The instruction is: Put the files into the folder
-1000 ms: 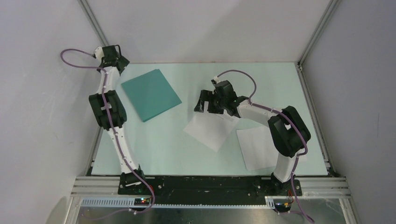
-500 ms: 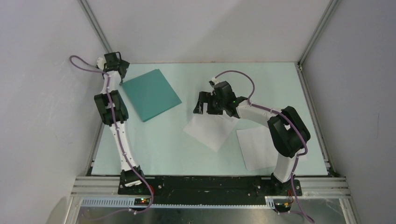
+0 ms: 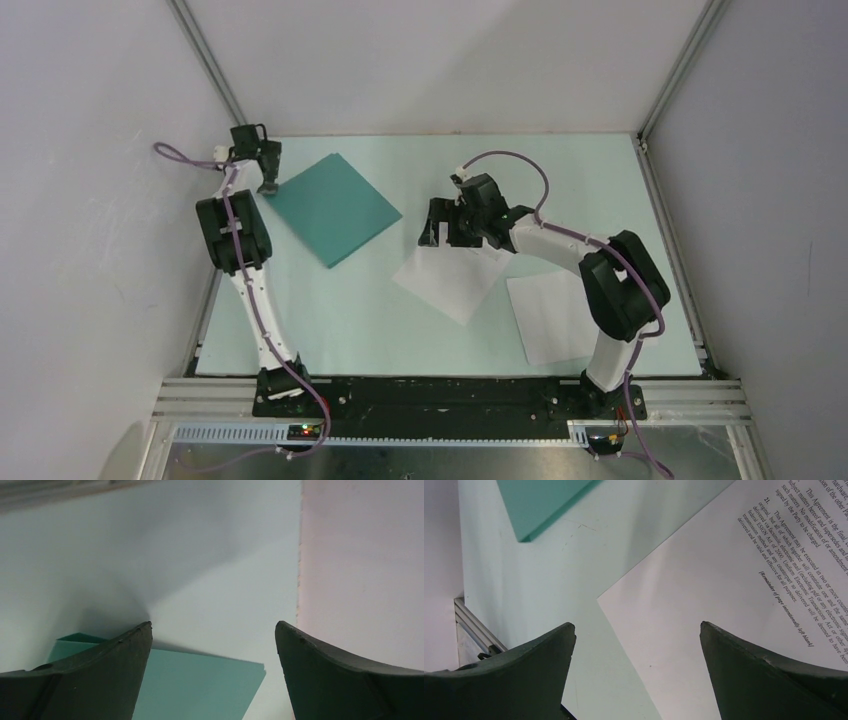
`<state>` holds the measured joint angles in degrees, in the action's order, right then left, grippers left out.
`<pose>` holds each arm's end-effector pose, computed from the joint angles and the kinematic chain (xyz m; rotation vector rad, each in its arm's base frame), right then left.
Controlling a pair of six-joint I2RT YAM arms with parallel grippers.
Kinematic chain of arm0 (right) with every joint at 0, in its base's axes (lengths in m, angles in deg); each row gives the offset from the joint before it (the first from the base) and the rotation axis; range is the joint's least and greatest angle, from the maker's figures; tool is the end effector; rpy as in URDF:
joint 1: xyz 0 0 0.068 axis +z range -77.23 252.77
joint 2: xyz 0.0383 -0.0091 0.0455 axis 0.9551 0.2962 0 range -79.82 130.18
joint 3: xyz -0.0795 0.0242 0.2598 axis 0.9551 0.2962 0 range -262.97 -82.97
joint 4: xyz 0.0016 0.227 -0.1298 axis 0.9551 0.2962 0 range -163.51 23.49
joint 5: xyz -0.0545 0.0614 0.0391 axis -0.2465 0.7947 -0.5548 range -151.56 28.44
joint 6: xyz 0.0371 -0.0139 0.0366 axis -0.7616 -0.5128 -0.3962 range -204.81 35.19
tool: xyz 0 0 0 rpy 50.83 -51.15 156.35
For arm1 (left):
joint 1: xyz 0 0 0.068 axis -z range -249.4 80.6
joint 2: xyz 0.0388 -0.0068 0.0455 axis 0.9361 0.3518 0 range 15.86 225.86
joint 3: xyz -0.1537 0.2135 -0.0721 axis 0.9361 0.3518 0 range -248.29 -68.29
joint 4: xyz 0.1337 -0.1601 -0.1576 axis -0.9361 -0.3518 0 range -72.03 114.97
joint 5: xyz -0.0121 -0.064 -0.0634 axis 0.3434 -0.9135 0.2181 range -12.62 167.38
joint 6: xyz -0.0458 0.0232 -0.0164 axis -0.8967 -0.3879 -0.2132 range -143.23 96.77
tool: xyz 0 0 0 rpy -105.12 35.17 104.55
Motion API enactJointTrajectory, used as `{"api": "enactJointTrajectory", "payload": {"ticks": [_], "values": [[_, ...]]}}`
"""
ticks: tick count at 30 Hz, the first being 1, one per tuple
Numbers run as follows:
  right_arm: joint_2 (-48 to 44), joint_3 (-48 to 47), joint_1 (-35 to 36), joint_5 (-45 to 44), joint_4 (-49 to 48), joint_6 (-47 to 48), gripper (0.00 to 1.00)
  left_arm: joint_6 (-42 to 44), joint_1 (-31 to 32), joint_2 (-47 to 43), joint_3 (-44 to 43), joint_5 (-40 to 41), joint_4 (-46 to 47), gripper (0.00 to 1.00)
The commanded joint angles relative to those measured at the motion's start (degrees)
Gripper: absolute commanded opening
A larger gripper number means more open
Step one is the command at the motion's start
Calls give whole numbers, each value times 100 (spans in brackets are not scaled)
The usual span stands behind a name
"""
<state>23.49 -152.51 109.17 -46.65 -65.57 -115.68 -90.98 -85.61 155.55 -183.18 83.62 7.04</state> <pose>0.3156 0.2440 0.2119 -0.2602 2.4262 0.8701 0.5262 0.1571 0.1617 -1.6024 1.6975 -0.3294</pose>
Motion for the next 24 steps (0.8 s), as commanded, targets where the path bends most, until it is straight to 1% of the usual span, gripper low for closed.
{"api": "enactJointTrajectory", "payload": {"ticks": [1,4,5,8,13,17,19,20,24], "values": [[-420,24,-14,-110,-39,117,100,-241,177,-634,740,318,-780,100],[-553,210,-18,-141,-57,90,100,-221,413,-920,1209,281,-879,100],[-613,247,-19,-139,-63,70,100,-230,485,-1108,1492,319,-899,100],[-705,392,-15,-120,-84,-3,100,-222,843,-1469,1963,342,-908,100],[-643,548,104,174,-389,-462,100,-144,1407,-2093,2889,270,-931,100],[-292,555,281,445,-836,-1049,100,10,1563,-2549,3555,228,-897,100],[-104,555,320,509,-1007,-1404,96,219,1572,-2652,3613,177,-892,100],[-38,553,331,393,-964,-1547,94,258,1570,-2696,3649,147,-895,100],[-211,848,234,-134,-837,-1716,92,525,1568,-2704,3656,-13,-904,100]]}}
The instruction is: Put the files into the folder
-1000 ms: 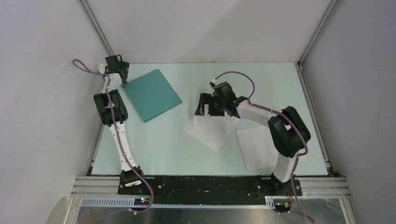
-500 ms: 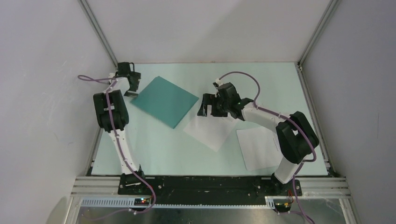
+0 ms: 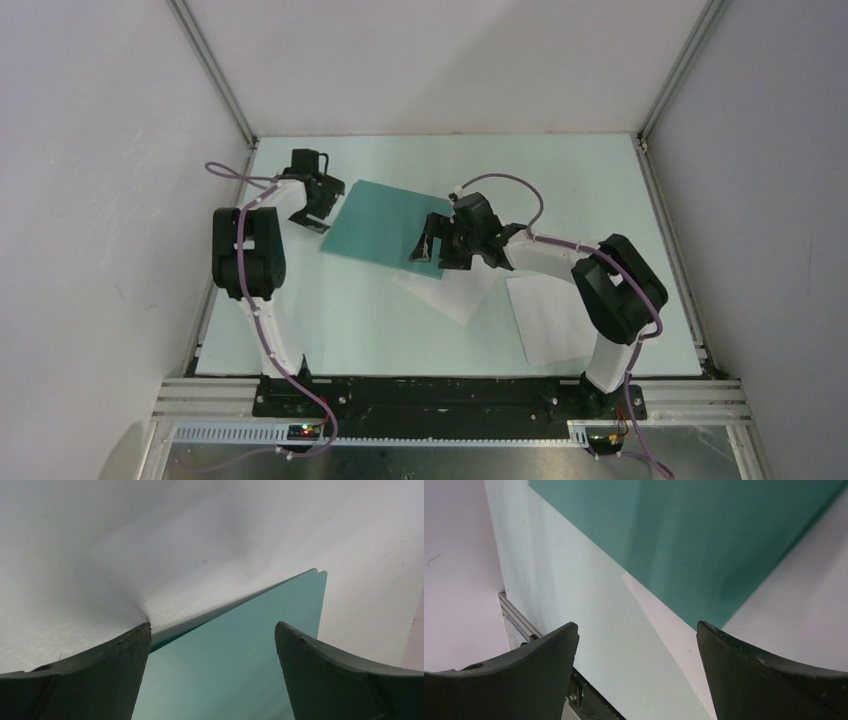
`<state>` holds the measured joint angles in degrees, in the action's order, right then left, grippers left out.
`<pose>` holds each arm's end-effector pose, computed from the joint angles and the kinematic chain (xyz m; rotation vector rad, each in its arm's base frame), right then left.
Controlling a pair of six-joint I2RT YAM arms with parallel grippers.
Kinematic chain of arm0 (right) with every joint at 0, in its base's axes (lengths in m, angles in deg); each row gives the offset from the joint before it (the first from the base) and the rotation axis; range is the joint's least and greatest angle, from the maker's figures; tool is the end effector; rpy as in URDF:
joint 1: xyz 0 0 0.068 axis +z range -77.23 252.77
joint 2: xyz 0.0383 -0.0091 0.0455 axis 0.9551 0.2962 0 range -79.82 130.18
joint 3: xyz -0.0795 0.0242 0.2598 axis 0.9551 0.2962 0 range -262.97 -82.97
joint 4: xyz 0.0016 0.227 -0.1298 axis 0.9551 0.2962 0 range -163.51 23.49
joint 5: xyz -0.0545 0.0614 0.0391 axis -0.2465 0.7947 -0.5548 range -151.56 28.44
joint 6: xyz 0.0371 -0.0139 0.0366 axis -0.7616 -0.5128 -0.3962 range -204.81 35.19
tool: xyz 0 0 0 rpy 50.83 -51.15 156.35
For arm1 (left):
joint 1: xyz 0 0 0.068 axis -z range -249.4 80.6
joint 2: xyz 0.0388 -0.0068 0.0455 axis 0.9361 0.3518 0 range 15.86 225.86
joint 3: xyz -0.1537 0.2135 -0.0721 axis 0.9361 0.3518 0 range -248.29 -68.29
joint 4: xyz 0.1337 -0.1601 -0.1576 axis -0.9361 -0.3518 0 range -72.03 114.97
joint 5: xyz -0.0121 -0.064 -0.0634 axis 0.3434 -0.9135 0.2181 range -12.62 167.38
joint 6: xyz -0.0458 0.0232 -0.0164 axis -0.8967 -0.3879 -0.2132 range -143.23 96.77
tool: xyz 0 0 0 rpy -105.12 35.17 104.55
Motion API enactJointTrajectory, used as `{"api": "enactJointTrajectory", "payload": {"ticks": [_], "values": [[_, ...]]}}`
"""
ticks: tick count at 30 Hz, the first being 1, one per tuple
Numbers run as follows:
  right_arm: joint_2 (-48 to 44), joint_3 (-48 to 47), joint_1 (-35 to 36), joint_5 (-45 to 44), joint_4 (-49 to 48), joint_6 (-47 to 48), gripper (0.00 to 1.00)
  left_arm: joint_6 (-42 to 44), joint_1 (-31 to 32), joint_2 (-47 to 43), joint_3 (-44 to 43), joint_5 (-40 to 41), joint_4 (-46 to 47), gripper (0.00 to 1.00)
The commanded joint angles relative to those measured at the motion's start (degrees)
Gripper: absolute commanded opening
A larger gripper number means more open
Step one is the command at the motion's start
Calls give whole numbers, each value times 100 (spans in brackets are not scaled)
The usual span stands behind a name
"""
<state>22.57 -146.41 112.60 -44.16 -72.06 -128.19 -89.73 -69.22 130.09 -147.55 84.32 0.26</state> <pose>0.2906 0.2562 0.1939 -0.0985 2.4877 1.0460 0.4187 0.0031 0.1686 -1.4709 2.1722 -0.2576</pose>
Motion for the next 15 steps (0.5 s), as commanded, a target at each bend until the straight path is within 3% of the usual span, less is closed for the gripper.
{"api": "enactJointTrajectory", "payload": {"ticks": [1,15], "values": [[-234,311,-148,-425,-206,-528,92,465,-71,-157,94,-94,-227,100],[223,714,-541,407,-1416,-1299,85,721,-69,-98,8,-262,-226,100]]}}
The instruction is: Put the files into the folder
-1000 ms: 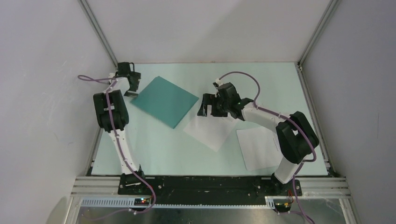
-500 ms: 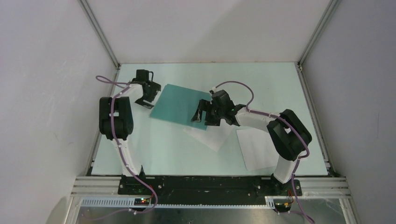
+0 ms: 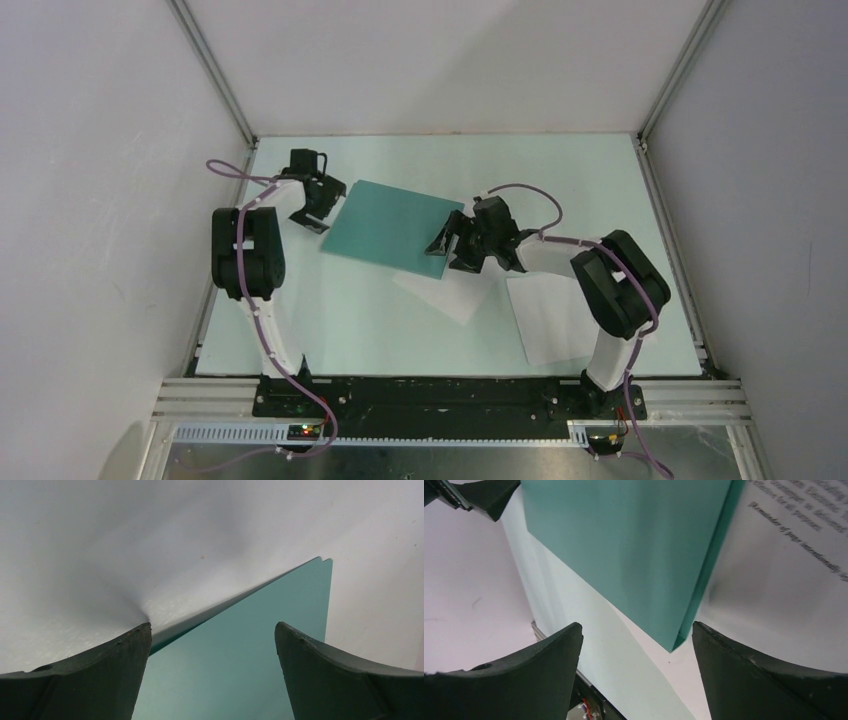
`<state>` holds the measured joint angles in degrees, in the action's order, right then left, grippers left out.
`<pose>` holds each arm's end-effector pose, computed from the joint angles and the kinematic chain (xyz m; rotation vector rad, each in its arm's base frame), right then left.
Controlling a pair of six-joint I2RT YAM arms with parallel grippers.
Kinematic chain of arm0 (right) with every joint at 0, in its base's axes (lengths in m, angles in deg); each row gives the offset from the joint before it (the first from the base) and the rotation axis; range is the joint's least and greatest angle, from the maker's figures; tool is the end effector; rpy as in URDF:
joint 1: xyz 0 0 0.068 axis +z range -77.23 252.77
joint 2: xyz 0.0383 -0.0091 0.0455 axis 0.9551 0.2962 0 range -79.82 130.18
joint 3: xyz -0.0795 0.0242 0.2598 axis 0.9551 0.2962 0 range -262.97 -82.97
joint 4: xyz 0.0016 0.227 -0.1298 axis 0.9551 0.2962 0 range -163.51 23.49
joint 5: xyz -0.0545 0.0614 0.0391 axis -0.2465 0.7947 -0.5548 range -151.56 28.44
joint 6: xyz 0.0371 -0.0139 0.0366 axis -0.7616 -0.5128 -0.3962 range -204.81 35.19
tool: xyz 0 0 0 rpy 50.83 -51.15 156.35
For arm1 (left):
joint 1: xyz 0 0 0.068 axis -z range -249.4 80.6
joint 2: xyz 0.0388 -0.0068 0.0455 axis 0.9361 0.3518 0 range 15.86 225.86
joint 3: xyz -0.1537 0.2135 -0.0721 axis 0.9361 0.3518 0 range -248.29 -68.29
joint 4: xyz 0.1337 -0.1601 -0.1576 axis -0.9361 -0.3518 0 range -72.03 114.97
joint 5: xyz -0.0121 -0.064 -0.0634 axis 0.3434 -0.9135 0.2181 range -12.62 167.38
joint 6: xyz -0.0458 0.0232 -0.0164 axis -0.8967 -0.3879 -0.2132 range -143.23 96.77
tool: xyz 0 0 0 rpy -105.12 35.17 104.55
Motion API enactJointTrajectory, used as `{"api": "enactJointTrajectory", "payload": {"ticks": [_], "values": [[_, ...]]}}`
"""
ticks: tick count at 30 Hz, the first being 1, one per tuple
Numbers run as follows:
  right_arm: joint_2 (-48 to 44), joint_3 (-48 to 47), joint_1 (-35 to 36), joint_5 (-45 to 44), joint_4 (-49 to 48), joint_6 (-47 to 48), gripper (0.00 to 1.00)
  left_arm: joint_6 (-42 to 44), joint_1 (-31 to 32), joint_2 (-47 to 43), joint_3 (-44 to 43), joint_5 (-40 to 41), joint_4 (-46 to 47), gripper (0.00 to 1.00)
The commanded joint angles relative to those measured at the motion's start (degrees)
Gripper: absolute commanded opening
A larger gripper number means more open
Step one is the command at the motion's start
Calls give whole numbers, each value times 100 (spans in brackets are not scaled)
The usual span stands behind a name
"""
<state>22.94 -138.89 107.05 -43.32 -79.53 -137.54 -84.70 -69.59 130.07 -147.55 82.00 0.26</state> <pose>0.3006 0.2184 0.1627 0.2206 2.5086 1.0835 0.4187 0.0044 0.1686 -1.3742 2.2460 -0.2724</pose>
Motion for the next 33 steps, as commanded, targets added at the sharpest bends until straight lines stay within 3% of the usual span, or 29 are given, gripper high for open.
{"api": "enactJointTrajectory", "payload": {"ticks": [1,18,24,26,28,30,33], "values": [[211,-34,5,365,-770,-402,84,226,-34,-90,1,-40,-227,100],[943,-35,-124,701,-1804,-1171,73,330,-33,94,-165,-226,-223,100],[1350,-69,-121,936,-2665,-1430,50,482,-34,208,-279,-504,-220,100],[1353,-123,-105,883,-2679,-1220,34,558,-34,206,-315,-642,-231,100],[1248,-140,-75,752,-2616,-849,6,640,-34,46,-329,-617,-246,100],[1019,-146,8,449,-2336,-267,0,753,-39,-237,-398,-395,-453,100],[494,-147,382,-511,-1708,721,0,913,51,-774,-575,156,-845,100]]}}
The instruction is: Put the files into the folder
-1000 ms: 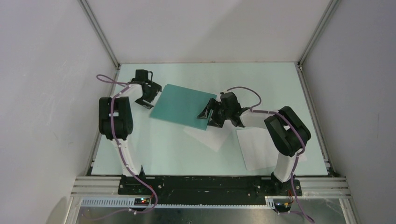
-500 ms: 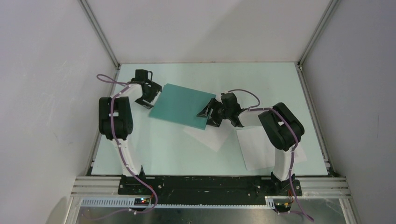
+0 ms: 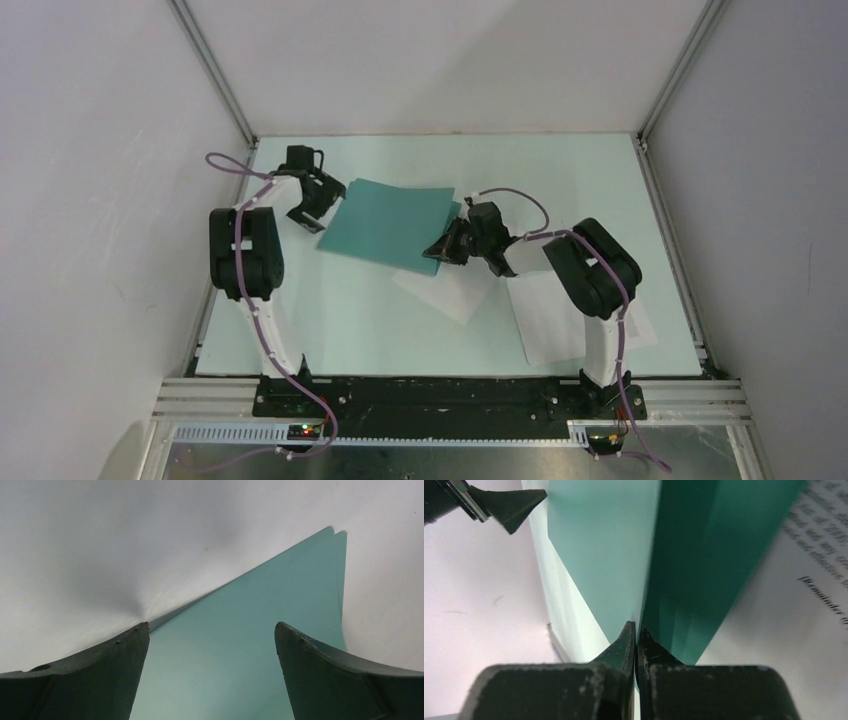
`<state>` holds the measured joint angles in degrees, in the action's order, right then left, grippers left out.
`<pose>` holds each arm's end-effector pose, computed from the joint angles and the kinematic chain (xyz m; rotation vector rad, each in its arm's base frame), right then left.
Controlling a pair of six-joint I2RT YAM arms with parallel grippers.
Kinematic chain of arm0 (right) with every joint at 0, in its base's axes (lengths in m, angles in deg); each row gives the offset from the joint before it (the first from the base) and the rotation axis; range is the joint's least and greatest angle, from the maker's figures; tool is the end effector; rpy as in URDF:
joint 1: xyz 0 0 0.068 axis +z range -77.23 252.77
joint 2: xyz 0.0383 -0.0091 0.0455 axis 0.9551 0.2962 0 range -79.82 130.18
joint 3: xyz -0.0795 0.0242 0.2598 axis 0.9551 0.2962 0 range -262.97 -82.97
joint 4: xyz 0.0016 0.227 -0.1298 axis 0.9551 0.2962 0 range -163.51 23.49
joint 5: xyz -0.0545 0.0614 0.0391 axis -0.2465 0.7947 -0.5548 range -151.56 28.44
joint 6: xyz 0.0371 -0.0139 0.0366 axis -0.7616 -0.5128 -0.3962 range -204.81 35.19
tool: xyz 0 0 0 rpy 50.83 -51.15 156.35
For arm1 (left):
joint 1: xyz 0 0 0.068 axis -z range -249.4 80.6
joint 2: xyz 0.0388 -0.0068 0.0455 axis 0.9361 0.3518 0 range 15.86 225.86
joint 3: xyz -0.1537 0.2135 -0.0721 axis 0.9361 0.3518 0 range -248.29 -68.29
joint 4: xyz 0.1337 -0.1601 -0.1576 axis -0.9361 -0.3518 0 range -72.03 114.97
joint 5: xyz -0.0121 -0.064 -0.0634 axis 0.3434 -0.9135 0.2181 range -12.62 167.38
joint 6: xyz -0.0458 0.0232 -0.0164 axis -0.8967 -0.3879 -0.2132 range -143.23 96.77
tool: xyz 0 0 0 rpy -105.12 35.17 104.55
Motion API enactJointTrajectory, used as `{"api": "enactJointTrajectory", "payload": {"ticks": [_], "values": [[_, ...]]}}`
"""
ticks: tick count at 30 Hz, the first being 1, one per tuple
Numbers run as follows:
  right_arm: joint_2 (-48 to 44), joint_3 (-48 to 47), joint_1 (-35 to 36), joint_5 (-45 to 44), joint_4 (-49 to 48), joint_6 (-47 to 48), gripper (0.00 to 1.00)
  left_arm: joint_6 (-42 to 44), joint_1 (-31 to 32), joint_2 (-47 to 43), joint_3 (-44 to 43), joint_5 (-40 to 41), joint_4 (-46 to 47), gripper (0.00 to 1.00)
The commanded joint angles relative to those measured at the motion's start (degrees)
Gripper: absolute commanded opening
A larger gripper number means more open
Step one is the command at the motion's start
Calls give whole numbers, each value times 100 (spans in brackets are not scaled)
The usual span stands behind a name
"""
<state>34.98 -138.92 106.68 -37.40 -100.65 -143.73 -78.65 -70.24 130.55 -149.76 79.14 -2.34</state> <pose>0.3234 0.2350 0.1184 0.2394 2.3978 1.3194 0.4219 0.0074 0.1739 -1.2621 2.3377 -0.2840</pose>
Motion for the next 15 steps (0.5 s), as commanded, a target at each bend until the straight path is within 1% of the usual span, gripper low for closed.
{"api": "enactJointTrajectory", "payload": {"ticks": [1,2,3,4,5,6,7,10,11,15], "values": [[-800,-145,518,-1312,504,1787,0,319,166,-1135,-375,724,-761,100],[-959,-145,741,-1756,638,1989,0,323,230,-1283,-375,836,-821,100],[-1034,-138,986,-1985,723,2400,0,322,258,-1584,-364,969,-908,100],[-1156,-137,1114,-2436,747,2581,0,293,301,-1728,-344,1016,-943,100],[-1216,-130,1376,-2894,763,2941,0,259,320,-1968,-326,1004,-998,100],[-1325,-115,1502,-3130,754,3273,0,160,356,-2082,-279,930,-1019,100],[-1367,-105,1754,-3526,721,3418,0,109,365,-2280,-259,878,-1061,100],[-1500,-100,2181,-4231,639,4087,0,-132,471,-2704,-230,786,-1170,100],[-1519,-99,2370,-4524,571,4220,0,-218,528,-2776,-234,806,-1237,100],[-1472,-101,2860,-5246,274,5015,0,-414,741,-3104,-255,1025,-1471,100]]}}
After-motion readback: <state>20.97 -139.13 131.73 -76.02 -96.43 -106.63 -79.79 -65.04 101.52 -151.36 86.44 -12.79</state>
